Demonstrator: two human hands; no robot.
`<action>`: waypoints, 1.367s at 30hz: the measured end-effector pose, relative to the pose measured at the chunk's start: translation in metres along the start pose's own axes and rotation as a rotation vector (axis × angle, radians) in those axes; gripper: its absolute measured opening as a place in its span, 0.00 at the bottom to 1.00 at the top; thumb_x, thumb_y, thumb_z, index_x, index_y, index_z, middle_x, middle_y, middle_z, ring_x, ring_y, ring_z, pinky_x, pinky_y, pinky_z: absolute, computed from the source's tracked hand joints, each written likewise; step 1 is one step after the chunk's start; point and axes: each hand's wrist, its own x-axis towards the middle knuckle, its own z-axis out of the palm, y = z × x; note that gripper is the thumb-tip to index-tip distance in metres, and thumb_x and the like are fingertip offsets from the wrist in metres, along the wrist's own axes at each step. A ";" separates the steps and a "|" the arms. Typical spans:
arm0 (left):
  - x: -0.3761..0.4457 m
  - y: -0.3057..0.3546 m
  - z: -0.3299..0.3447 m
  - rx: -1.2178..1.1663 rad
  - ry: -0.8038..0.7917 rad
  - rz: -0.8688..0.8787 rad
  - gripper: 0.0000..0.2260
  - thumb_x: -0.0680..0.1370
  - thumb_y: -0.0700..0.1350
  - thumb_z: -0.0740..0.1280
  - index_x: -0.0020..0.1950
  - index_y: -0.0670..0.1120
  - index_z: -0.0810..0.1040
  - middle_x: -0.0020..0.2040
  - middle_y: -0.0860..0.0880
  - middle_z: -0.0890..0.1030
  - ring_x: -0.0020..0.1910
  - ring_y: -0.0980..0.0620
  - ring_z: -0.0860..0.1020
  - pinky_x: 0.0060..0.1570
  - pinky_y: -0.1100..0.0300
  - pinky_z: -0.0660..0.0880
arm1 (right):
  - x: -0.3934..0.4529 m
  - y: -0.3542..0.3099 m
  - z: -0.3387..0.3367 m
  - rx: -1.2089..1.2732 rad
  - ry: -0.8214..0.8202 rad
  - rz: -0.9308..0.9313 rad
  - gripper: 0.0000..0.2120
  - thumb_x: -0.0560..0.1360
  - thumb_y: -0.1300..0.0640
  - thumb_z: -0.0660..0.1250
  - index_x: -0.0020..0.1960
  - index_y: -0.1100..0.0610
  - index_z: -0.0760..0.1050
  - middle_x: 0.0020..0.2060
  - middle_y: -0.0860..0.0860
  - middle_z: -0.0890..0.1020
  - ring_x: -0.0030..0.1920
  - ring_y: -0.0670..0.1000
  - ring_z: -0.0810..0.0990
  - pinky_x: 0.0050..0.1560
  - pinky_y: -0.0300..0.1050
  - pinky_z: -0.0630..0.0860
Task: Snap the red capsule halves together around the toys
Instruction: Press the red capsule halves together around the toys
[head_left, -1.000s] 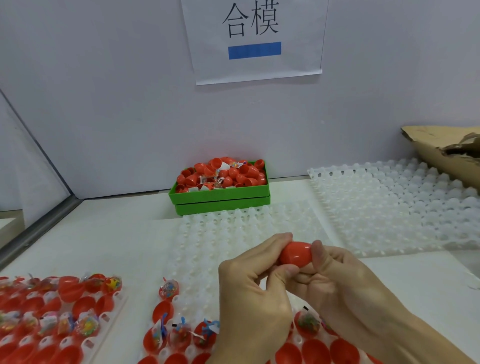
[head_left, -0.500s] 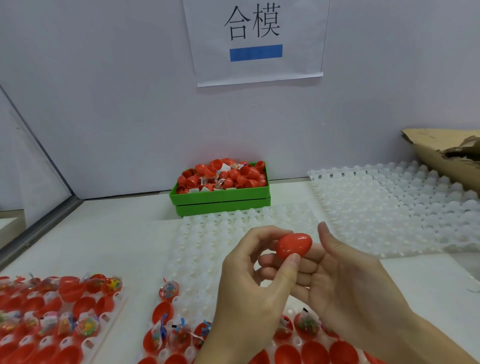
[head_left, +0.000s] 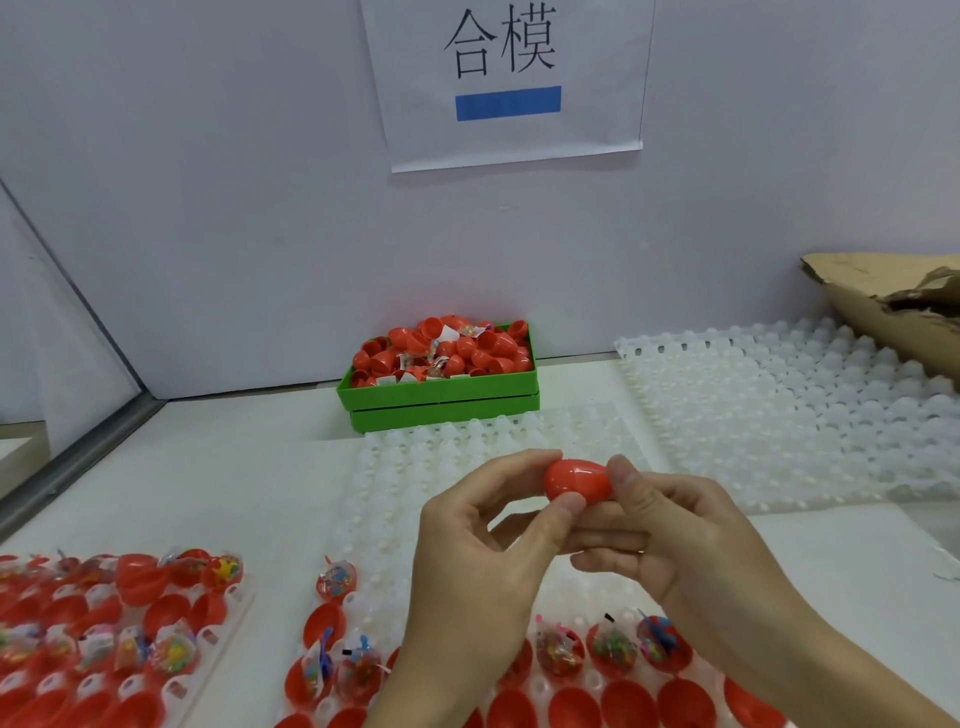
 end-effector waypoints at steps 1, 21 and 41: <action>0.001 0.001 -0.001 -0.014 0.005 -0.003 0.11 0.70 0.46 0.75 0.52 0.50 0.84 0.47 0.53 0.86 0.50 0.55 0.84 0.46 0.70 0.78 | 0.000 0.000 -0.001 0.001 -0.013 -0.003 0.31 0.60 0.32 0.76 0.47 0.59 0.86 0.42 0.63 0.86 0.44 0.61 0.87 0.40 0.40 0.81; 0.000 -0.001 -0.003 0.008 -0.035 0.031 0.15 0.71 0.40 0.76 0.53 0.55 0.84 0.50 0.54 0.85 0.54 0.55 0.83 0.49 0.67 0.78 | -0.001 -0.004 -0.010 -0.263 0.140 -0.177 0.08 0.69 0.53 0.70 0.46 0.53 0.84 0.38 0.54 0.87 0.40 0.52 0.87 0.40 0.37 0.80; -0.003 -0.009 0.001 0.241 -0.015 0.137 0.22 0.61 0.41 0.79 0.51 0.58 0.80 0.48 0.58 0.83 0.51 0.55 0.83 0.50 0.65 0.80 | -0.004 0.000 -0.007 -0.318 0.034 -0.181 0.14 0.68 0.58 0.73 0.53 0.48 0.83 0.45 0.46 0.88 0.49 0.46 0.86 0.48 0.32 0.79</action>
